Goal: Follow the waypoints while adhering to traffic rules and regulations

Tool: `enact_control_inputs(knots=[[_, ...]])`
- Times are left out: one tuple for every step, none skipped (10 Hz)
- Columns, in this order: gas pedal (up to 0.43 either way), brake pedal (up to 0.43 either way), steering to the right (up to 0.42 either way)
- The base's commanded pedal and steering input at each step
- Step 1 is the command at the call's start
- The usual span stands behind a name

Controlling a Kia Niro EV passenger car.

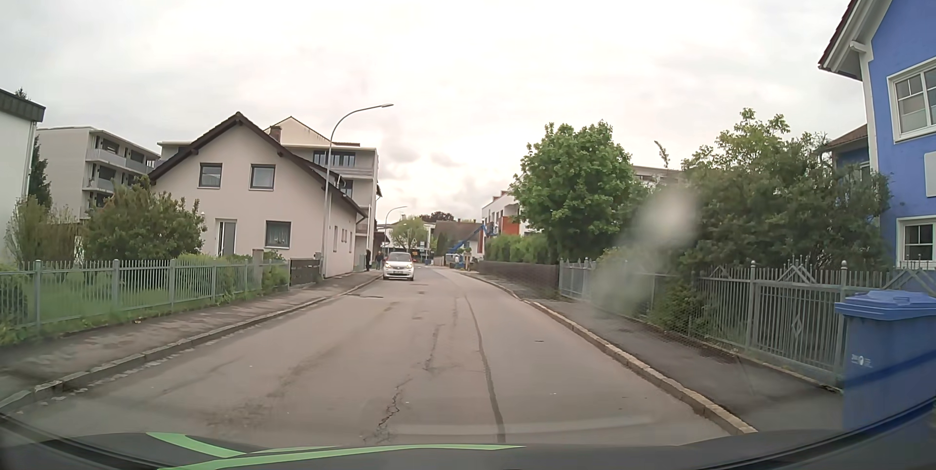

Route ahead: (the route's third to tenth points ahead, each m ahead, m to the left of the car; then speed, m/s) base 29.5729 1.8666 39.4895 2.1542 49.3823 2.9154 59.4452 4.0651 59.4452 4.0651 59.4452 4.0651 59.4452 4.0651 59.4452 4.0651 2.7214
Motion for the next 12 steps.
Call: enact_control_inputs(knots=[[0.177, 0.000, -0.020], [0.177, 0.000, -0.008], [0.177, 0.000, 0.008], [0.197, 0.000, 0.019], [0.209, 0.000, 0.028], [0.240, 0.000, 0.033], [0.248, 0.000, 0.036], [0.248, 0.000, 0.036], [0.248, 0.000, 0.033], [0.248, 0.000, 0.028], [0.260, 0.000, 0.024], [0.268, 0.000, 0.023]])
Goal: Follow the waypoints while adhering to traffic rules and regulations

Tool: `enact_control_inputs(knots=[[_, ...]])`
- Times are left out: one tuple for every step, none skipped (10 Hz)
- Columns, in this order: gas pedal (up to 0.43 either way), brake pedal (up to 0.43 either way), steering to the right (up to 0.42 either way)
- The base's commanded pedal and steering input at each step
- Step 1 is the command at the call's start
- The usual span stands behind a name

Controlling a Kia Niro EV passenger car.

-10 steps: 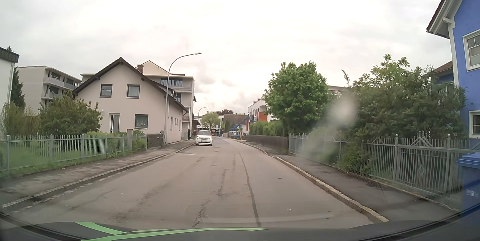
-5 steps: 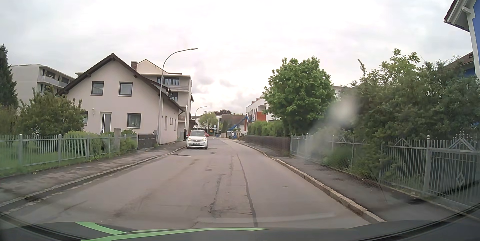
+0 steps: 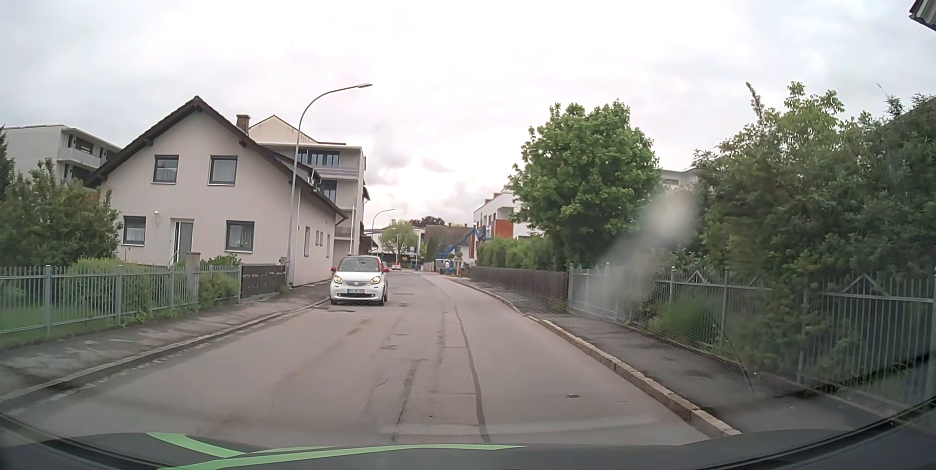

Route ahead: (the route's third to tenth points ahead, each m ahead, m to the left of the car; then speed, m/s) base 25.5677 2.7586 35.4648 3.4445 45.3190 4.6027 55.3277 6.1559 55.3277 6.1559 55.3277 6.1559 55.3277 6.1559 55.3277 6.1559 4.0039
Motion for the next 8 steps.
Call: enact_control_inputs(knots=[[0.268, 0.000, 0.021], [0.268, 0.000, 0.018], [0.280, 0.000, 0.013], [0.280, 0.000, 0.008], [0.280, 0.000, 0.005], [0.280, 0.000, 0.002], [0.280, 0.000, 0.001], [0.280, 0.000, 0.000]])
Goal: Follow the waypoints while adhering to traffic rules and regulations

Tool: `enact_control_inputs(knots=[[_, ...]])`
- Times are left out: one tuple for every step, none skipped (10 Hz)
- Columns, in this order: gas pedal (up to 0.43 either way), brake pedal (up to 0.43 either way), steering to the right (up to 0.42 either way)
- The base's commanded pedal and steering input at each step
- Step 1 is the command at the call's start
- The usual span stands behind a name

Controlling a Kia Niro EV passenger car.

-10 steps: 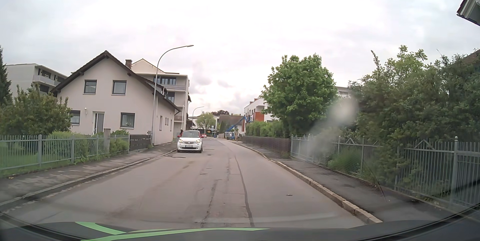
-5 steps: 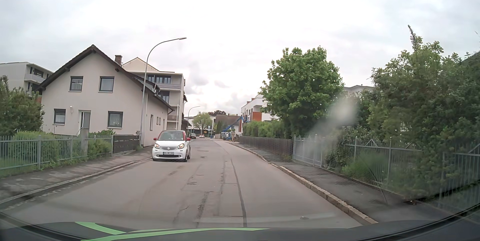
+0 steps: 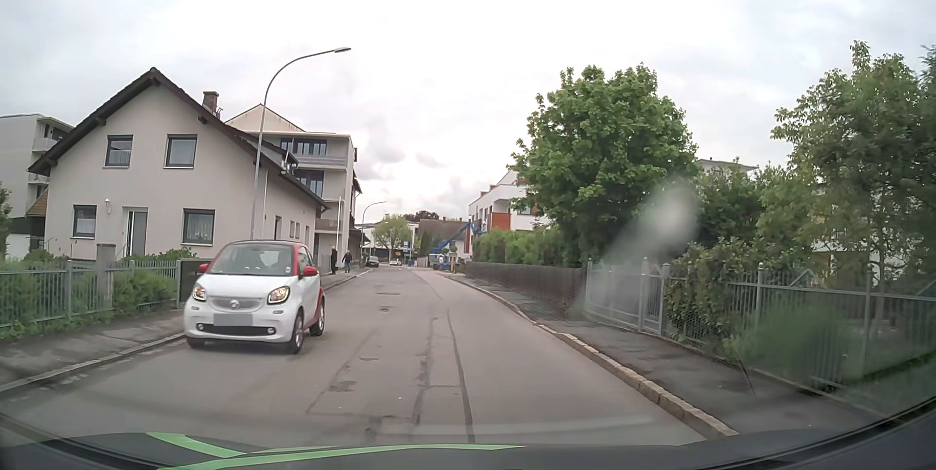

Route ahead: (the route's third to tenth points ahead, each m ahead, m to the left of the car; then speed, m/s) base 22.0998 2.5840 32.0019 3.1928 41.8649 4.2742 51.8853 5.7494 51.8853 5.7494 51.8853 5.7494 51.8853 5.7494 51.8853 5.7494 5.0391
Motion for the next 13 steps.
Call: enact_control_inputs(knots=[[0.280, 0.000, -0.001], [0.280, 0.000, -0.004], [0.280, 0.000, -0.010], [0.287, 0.000, -0.018], [0.287, 0.000, -0.019], [0.287, 0.000, -0.019], [0.287, 0.000, -0.020], [0.299, 0.000, -0.023], [0.299, 0.000, -0.031], [0.299, 0.000, -0.036], [0.299, 0.000, -0.036], [0.299, 0.000, -0.034], [0.299, 0.000, -0.033]])
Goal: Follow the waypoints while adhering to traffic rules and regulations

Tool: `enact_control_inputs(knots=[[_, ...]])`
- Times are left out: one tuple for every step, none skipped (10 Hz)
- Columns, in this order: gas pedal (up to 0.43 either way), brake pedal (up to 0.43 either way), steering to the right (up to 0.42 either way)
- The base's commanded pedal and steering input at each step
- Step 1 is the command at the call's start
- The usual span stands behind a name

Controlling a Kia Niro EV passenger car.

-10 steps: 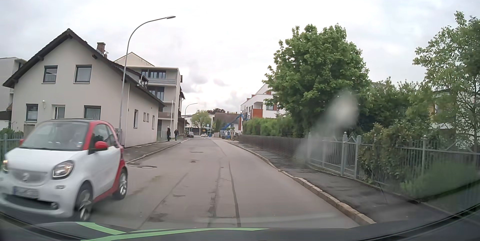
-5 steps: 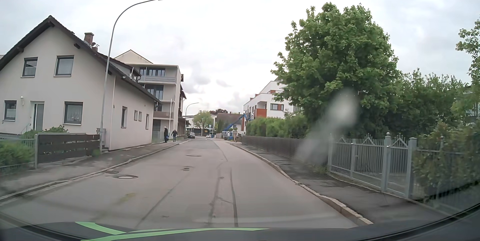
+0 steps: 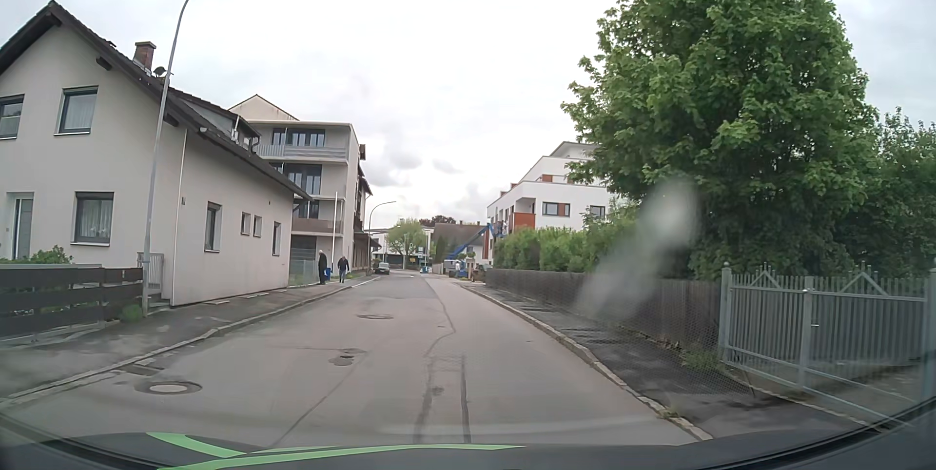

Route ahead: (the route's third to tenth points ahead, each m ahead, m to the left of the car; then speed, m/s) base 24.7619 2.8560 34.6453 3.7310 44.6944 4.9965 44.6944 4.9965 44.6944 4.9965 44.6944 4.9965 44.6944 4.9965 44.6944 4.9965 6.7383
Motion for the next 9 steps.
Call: enact_control_inputs(knots=[[0.299, 0.000, -0.033], [0.299, 0.000, -0.033], [0.287, 0.000, -0.029], [0.280, 0.000, -0.027], [0.268, 0.000, -0.025], [0.260, 0.000, -0.024], [0.248, 0.000, -0.022], [0.240, 0.000, -0.018], [0.240, 0.000, -0.012]])
